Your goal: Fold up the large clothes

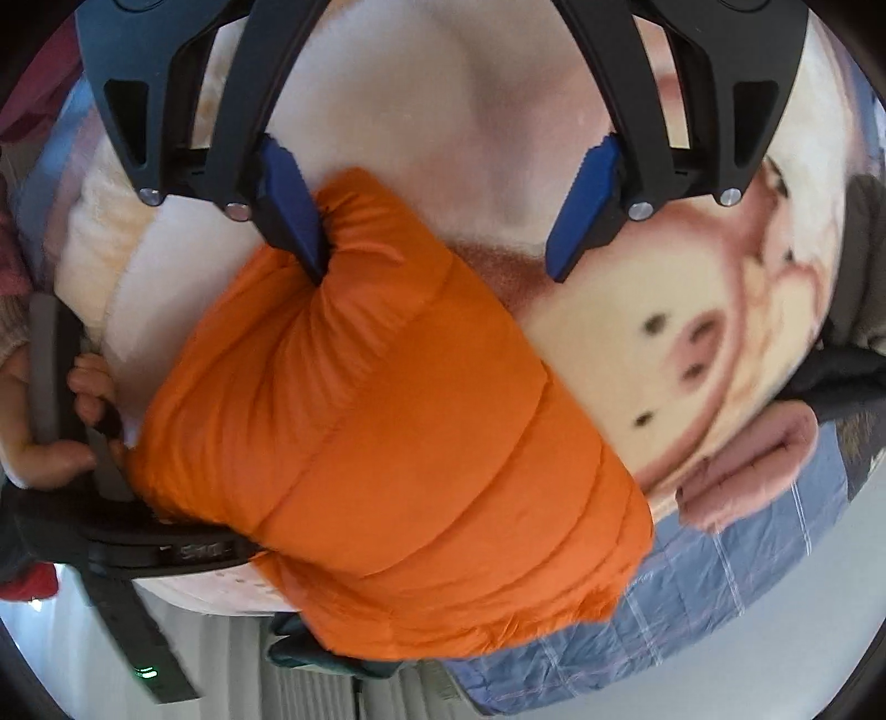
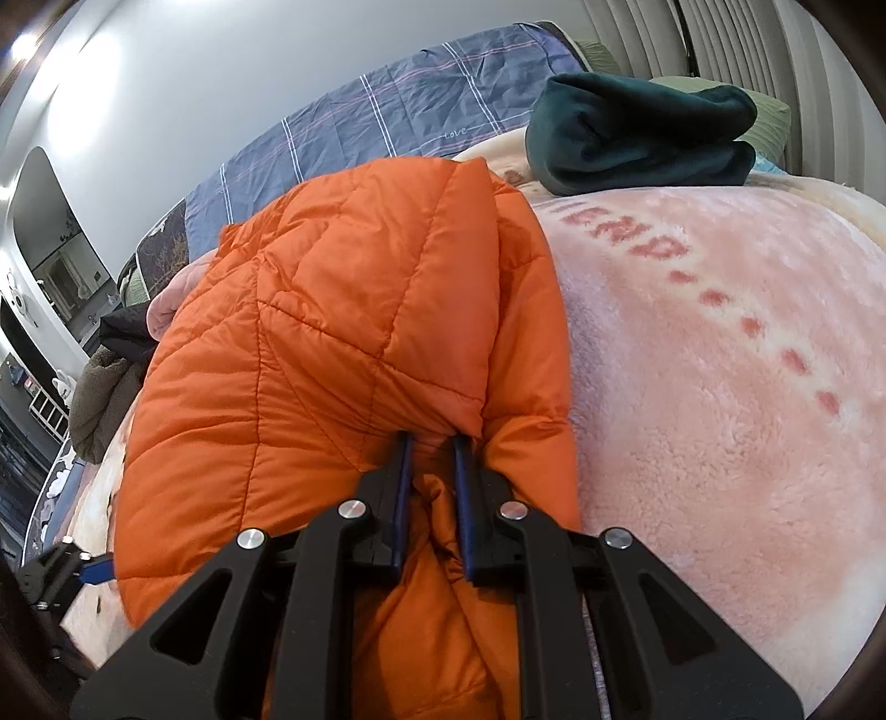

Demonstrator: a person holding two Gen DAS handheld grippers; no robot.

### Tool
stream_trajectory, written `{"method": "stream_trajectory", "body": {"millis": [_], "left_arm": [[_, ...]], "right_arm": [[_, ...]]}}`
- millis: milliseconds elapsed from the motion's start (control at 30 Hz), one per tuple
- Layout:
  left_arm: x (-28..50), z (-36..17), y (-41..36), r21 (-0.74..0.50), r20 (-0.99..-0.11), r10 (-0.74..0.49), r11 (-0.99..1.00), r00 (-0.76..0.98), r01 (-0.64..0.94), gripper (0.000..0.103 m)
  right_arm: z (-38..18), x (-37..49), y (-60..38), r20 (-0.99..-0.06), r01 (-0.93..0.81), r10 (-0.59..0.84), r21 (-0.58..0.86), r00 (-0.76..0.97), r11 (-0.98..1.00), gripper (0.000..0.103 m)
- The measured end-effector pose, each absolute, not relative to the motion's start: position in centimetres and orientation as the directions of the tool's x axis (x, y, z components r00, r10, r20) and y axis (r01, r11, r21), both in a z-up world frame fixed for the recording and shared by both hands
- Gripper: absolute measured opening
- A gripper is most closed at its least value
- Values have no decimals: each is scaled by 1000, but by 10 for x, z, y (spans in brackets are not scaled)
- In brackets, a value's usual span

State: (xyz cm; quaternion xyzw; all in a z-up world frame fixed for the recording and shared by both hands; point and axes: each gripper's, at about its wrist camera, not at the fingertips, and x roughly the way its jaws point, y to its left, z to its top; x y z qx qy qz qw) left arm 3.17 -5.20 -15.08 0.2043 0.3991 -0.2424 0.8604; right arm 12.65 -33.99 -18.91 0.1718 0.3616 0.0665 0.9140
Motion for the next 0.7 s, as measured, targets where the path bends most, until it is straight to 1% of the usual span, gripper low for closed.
{"method": "stream_trajectory", "body": {"millis": [33,67,100,167,233,300,367,400,433,500,633,700], "left_arm": [[27,-141,-50,132,-787,-287,786,545,604,65],[26,-133,-47,111,-784,-313,779,536,617,57],[25,-117,-44,84,-762,-357,772,539,630,47],[28,-88,-42,59,-710,-417,768,568,638,38],[40,-64,-46,53,-644,-470,760,604,648,37],[57,-62,-58,71,-626,-469,761,623,644,37],[84,-82,-73,59,-670,-440,771,598,634,37],[99,-108,-82,71,-724,-388,780,571,621,39],[107,-126,-85,85,-731,-377,777,569,624,39],[108,-142,-87,128,-714,-380,755,588,643,39],[95,-127,-100,234,-728,-304,733,615,639,37],[96,-115,-102,217,-733,-329,717,596,663,36]], "right_arm": [[-189,127,-340,-639,8,243,363,730,932,13],[-189,127,-340,-639,9,244,365,730,931,13],[-189,127,-340,-638,9,245,366,730,930,13],[-189,127,-339,-639,9,242,364,730,931,13],[-188,127,-338,-639,10,236,356,732,934,13],[-188,125,-338,-639,12,233,354,733,935,13],[-188,125,-338,-639,12,232,354,733,935,13],[-188,125,-338,-639,12,232,354,734,935,13],[-187,124,-338,-639,15,227,350,735,937,13],[-187,124,-335,-643,16,219,339,734,941,13],[-187,123,-337,-641,18,218,341,736,940,14],[-187,123,-338,-636,18,228,355,738,935,14]]}}
